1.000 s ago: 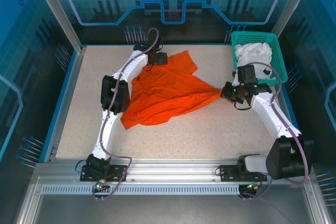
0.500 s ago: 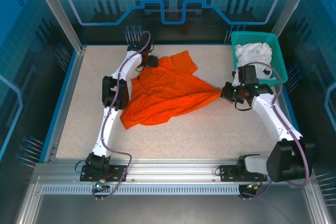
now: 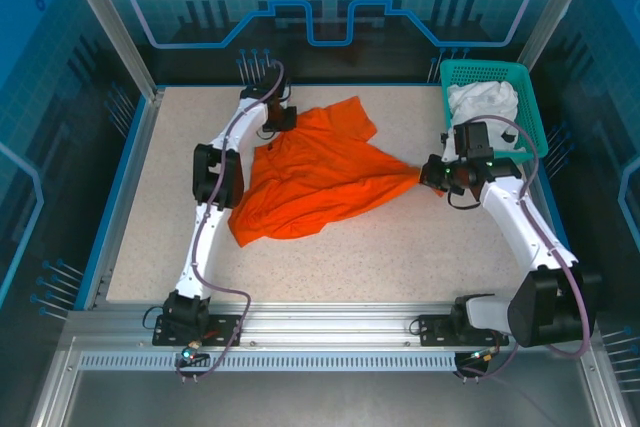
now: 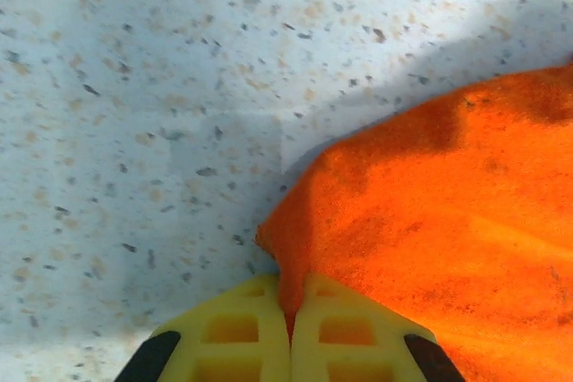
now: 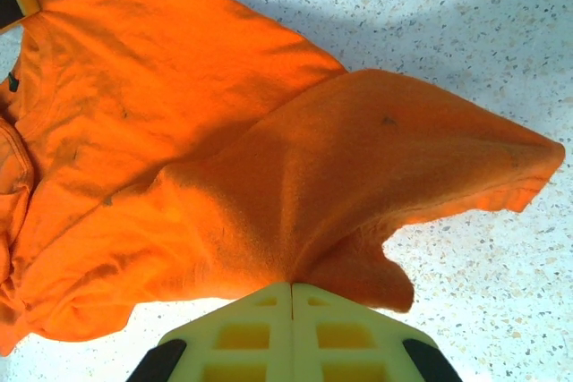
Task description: Fold and stack the t-shirts
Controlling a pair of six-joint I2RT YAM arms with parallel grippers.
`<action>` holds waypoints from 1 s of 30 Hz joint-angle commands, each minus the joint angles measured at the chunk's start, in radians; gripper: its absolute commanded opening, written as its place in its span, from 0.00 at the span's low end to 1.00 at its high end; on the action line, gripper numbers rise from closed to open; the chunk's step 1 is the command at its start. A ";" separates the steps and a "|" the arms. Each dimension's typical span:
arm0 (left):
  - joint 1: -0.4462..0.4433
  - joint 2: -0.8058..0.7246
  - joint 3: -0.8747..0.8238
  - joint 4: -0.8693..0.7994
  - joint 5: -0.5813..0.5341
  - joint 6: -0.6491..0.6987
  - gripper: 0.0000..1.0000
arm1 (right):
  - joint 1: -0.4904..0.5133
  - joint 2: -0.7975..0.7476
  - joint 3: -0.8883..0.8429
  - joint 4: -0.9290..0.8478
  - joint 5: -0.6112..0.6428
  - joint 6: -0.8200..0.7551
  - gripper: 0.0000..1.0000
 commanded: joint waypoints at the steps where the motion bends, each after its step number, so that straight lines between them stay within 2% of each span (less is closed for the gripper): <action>1: -0.011 -0.204 -0.177 0.138 0.029 -0.036 0.00 | 0.004 -0.058 0.066 -0.047 0.013 -0.028 0.00; 8: -0.005 -0.696 -0.766 0.619 -0.126 -0.086 0.00 | 0.010 -0.188 0.109 -0.046 0.018 -0.022 0.00; 11: 0.002 -0.834 -0.945 0.784 -0.197 -0.081 0.00 | 0.018 -0.203 0.140 -0.035 0.019 -0.017 0.01; 14: 0.023 -0.889 -1.021 0.877 -0.277 -0.056 0.00 | 0.033 -0.140 0.223 -0.033 0.036 -0.015 0.03; 18: 0.082 -0.820 -0.917 0.788 -0.362 -0.083 0.00 | 0.087 0.123 0.461 -0.098 0.118 -0.032 0.06; 20: 0.102 -0.723 -0.794 0.659 -0.433 -0.079 0.16 | 0.116 0.319 0.657 -0.201 0.203 -0.045 0.03; 21: 0.110 -0.669 -0.703 0.563 -0.436 -0.084 0.18 | 0.126 0.412 0.738 -0.226 0.227 -0.059 0.07; 22: 0.115 -0.606 -0.603 0.457 -0.451 -0.089 0.27 | 0.128 0.518 0.830 -0.264 0.259 -0.064 0.17; 23: 0.116 -0.546 -0.513 0.366 -0.475 -0.098 0.38 | 0.127 0.632 0.932 -0.320 0.294 -0.049 0.31; 24: 0.118 -0.505 -0.447 0.300 -0.491 -0.109 0.43 | 0.116 0.723 1.020 -0.353 0.295 -0.040 0.41; 25: 0.120 -0.477 -0.397 0.247 -0.501 -0.124 0.56 | 0.100 0.813 1.113 -0.395 0.278 -0.030 0.45; 26: 0.119 -0.468 -0.378 0.224 -0.499 -0.139 0.76 | 0.084 0.893 1.201 -0.448 0.258 -0.013 0.50; 28: 0.119 -0.480 -0.371 0.200 -0.461 -0.156 0.93 | 0.057 0.966 1.286 -0.498 0.199 -0.004 0.59; 30: 0.115 -0.509 -0.369 0.167 -0.425 -0.165 0.97 | 0.046 0.926 1.223 -0.464 0.171 -0.011 0.64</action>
